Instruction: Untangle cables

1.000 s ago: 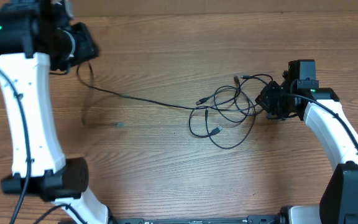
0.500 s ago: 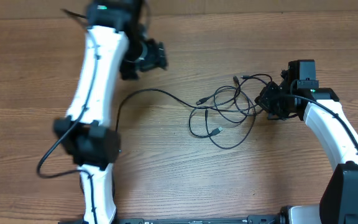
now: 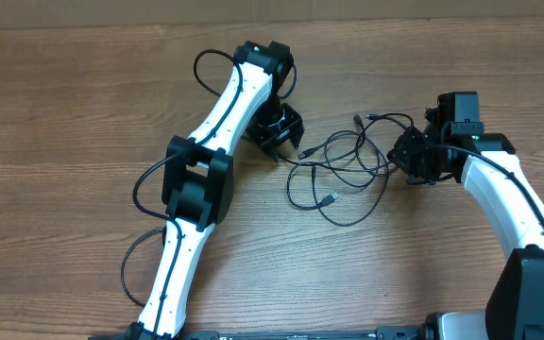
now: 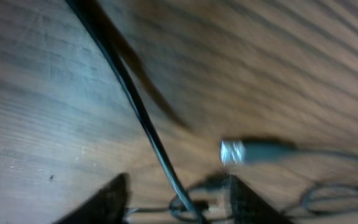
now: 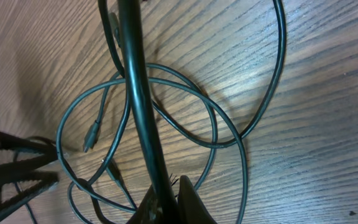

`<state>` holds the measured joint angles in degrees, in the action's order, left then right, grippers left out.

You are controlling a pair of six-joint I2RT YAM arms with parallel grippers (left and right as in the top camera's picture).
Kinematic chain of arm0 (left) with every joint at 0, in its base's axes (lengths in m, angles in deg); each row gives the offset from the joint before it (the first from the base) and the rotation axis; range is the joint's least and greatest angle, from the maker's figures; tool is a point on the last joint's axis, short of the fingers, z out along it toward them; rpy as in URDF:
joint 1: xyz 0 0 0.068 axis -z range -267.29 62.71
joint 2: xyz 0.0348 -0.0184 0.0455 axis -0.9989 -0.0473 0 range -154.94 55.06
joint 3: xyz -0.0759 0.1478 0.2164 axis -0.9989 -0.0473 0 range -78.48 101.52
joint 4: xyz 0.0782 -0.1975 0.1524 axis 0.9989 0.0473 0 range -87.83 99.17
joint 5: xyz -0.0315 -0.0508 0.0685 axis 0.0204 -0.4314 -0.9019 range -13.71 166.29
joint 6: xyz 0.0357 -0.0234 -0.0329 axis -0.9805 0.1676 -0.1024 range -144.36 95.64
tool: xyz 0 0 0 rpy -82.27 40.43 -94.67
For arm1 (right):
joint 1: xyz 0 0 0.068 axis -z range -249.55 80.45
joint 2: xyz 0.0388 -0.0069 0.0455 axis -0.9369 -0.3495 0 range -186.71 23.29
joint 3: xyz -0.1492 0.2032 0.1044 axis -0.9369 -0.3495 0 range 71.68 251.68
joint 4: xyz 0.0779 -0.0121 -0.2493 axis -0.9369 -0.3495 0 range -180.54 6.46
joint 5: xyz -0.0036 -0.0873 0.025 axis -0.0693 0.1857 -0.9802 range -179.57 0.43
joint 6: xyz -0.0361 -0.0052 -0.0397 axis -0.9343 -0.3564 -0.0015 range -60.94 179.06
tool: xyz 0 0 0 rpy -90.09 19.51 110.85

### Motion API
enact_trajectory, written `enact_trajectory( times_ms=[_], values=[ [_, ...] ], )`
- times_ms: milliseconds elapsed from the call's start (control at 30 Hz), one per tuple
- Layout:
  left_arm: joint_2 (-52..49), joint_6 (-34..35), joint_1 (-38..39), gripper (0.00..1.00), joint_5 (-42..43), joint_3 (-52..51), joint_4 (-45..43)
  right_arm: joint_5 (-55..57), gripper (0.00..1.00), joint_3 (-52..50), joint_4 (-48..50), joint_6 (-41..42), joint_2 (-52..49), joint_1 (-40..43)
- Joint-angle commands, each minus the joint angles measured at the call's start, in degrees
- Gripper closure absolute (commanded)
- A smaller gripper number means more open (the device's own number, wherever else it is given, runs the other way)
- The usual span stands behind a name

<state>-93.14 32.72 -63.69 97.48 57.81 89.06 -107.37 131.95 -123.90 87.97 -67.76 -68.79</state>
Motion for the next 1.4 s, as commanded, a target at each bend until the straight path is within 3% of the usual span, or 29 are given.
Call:
enact_trajectory(
  times_ms=[0,200,267,467,633,900,1067,1367],
  values=[
    [-3.2,4.2,-0.2,0.60,-2.1,0.7,0.3,-0.3,0.96,-0.3,-0.2,-1.0,0.2,-0.1],
    [-3.4,4.3,2.2,0.73,-8.4,0.7,0.0,-0.5,0.96,-0.3,-0.2,-0.9,0.2,-0.1],
    [-3.4,4.2,3.2,0.96,-11.5,0.7,0.1,-2.2,0.96,-0.3,-0.2,-0.9,0.2,-0.1],
    [-1.7,-2.7,3.8,0.95,-25.2,0.9,5.8,-6.9,0.96,-0.3,-0.7,2.7,0.2,-0.2],
    [9.6,-5.4,1.2,0.95,-35.3,0.9,9.9,-6.7,0.96,-0.3,0.2,4.5,0.2,-1.8],
    [34.1,-12.1,-3.0,0.96,-38.1,0.9,1.6,0.1,0.96,-0.3,-1.4,12.1,0.2,-2.4],
    [39.4,-15.4,-7.0,0.96,-38.7,0.9,1.8,5.9,0.96,-0.3,-2.4,13.1,0.2,-1.9],
    [39.8,-17.5,-13.4,0.96,-38.7,0.9,3.3,18.0,0.96,-0.3,-4.2,12.5,0.2,0.0]
  ],
)
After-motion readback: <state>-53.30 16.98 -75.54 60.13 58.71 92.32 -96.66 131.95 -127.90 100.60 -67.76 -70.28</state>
